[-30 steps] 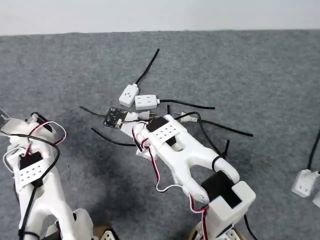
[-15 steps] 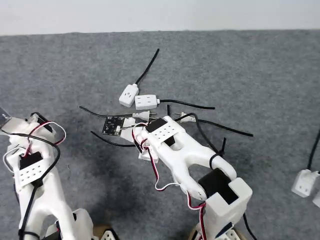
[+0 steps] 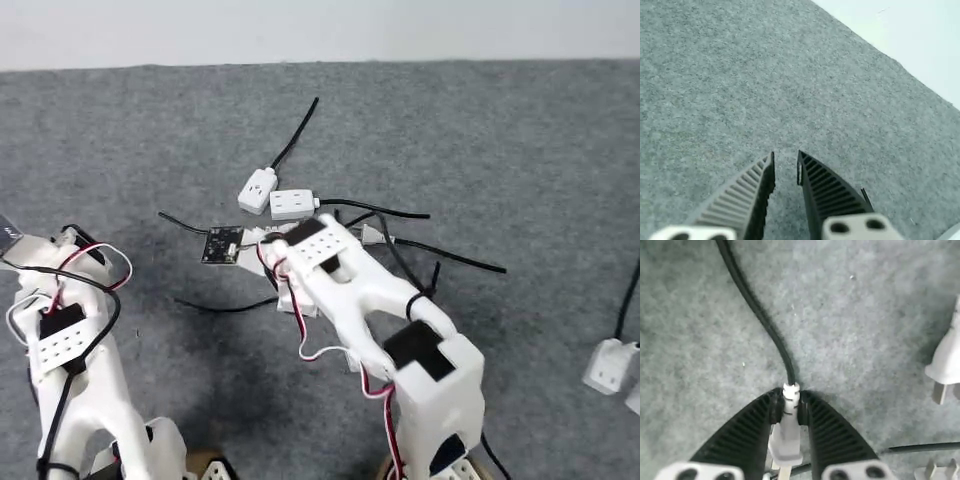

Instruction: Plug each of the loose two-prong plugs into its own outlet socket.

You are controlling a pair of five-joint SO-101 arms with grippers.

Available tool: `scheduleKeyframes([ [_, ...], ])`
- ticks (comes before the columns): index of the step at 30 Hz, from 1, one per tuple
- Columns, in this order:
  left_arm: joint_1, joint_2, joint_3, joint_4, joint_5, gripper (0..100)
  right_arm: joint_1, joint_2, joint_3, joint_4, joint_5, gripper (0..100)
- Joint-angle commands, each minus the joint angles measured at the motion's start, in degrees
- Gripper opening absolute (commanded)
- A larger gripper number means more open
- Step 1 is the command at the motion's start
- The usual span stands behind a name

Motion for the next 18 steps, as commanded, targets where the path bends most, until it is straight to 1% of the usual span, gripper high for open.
scheduleKeyframes([
  [1,-0.4,-0.3,-2.1,0.3,-1.0,8,0.4,0.3,-2.1,4.0,0.4,0.9],
  [3,-0.4,-0.2,-2.2,0.2,-1.0,8,0.0,-1.5,-2.1,6.3,-1.0,0.9],
  [6,-0.4,-0.2,-2.2,0.1,-1.8,8,-1.2,-5.8,-1.9,9.4,-8.1,0.9],
  [8,-0.4,-0.2,-2.2,0.1,-3.6,8,-2.0,-9.4,-0.4,10.5,-13.7,0.9],
  [11,-0.4,-0.2,-2.2,0.1,-4.1,8,-4.6,-14.0,2.6,9.9,-25.1,0.9],
  [13,-0.4,-0.2,-2.2,0.1,-4.1,8,-6.5,-15.7,5.5,7.1,-33.3,0.9],
  [15,-0.4,-0.2,-2.2,0.1,-4.1,8,-6.9,-15.3,7.9,2.4,-39.6,0.9],
  [16,-0.4,-0.2,-2.2,0.2,-4.1,8,-6.7,-14.5,9.1,-0.5,-41.6,1.1],
  [18,-0.4,-0.2,-2.1,0.2,-4.1,8,-5.2,-11.9,9.8,-5.2,-42.5,2.0],
])
